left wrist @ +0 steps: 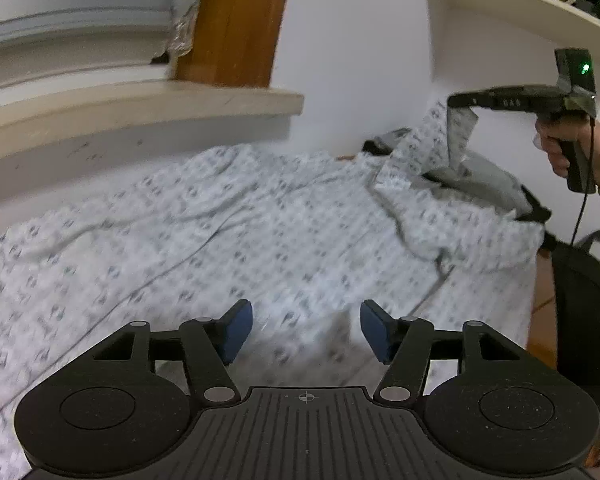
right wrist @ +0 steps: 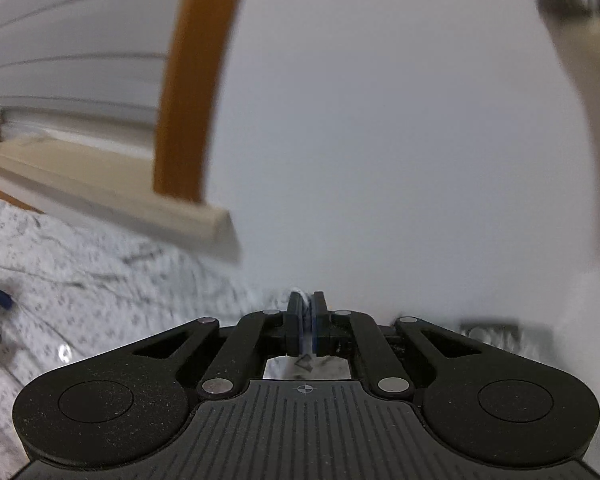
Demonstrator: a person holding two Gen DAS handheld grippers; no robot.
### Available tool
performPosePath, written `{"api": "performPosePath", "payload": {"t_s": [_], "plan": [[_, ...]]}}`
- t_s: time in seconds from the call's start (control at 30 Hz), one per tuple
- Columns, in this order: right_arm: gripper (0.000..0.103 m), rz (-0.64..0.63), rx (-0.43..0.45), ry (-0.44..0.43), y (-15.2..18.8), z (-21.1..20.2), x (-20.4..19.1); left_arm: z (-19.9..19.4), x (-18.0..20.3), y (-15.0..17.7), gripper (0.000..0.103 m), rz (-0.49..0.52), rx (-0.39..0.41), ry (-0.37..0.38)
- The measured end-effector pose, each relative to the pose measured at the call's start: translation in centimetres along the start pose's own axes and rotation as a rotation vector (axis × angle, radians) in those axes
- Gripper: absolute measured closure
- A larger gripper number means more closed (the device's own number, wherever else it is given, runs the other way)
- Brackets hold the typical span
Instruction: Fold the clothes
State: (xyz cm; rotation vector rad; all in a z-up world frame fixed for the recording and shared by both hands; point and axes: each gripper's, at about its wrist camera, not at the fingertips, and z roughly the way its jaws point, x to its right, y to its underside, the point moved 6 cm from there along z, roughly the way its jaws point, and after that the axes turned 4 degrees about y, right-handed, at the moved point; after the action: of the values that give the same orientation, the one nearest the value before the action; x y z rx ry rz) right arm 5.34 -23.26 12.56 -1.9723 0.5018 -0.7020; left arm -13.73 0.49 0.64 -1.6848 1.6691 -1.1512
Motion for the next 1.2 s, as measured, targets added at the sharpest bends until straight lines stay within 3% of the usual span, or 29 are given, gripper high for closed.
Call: {"api": "performPosePath", "payload": {"t_s": [0.27, 0.37, 0.4, 0.47, 0.53, 0.67, 0.83, 0.9, 0.97, 1.03, 1.13, 1.17, 1.2], "plan": [[0.098, -0.130, 0.113, 0.058, -6.0, 0.3, -1.1, 2.2, 2.3, -3.4, 0.034, 0.029, 0.029, 0.058], [0.097, -0.122, 0.167, 0.050, -7.7, 1.2, -1.1, 3.5, 3.0, -3.7, 0.034, 0.029, 0.023, 0.077], [0.095, -0.115, 0.183, 0.047, -8.2, 1.4, -1.2, 3.9, 3.3, -3.7, 0.034, 0.029, 0.019, 0.087], [0.075, -0.087, 0.187, 0.031, -8.3, 1.6, -1.0, 4.9, 3.8, -3.7, 0.034, 0.025, 0.009, 0.102], [0.063, -0.052, 0.167, 0.005, -7.4, 1.3, -0.7, 6.2, 4.4, -3.8, 0.033, 0.023, -0.005, 0.112], [0.058, 0.048, 0.135, -0.083, -5.0, -0.9, 0.9, 8.9, 5.4, -4.4, 0.033, 0.002, -0.036, 0.147], [0.050, 0.146, 0.151, -0.168, -3.6, -6.6, 3.6, 12.8, 6.1, -5.2, 0.032, -0.039, -0.084, 0.171], [0.043, 0.152, 0.139, -0.185, -3.1, -9.0, 4.5, 14.2, 6.3, -5.4, 0.032, -0.050, -0.101, 0.176], [0.026, 0.149, 0.111, -0.197, -2.3, -11.1, 5.2, 15.5, 6.5, -5.7, 0.032, -0.053, -0.111, 0.178], [0.026, 0.159, 0.052, -0.200, 0.5, -10.9, 5.1, 16.5, 6.7, -5.9, 0.032, -0.056, -0.112, 0.177], [0.038, 0.178, -0.036, -0.206, 4.7, -10.4, 5.0, 17.6, 6.8, -6.2, 0.035, -0.061, -0.110, 0.165], [0.045, 0.200, -0.069, -0.216, 6.8, -9.4, 4.7, 17.9, 6.8, -6.2, 0.041, -0.059, -0.107, 0.154], [0.049, 0.221, -0.101, -0.226, 8.8, -8.4, 4.5, 18.2, 6.7, -6.3, 0.066, -0.057, -0.104, 0.143]]}}
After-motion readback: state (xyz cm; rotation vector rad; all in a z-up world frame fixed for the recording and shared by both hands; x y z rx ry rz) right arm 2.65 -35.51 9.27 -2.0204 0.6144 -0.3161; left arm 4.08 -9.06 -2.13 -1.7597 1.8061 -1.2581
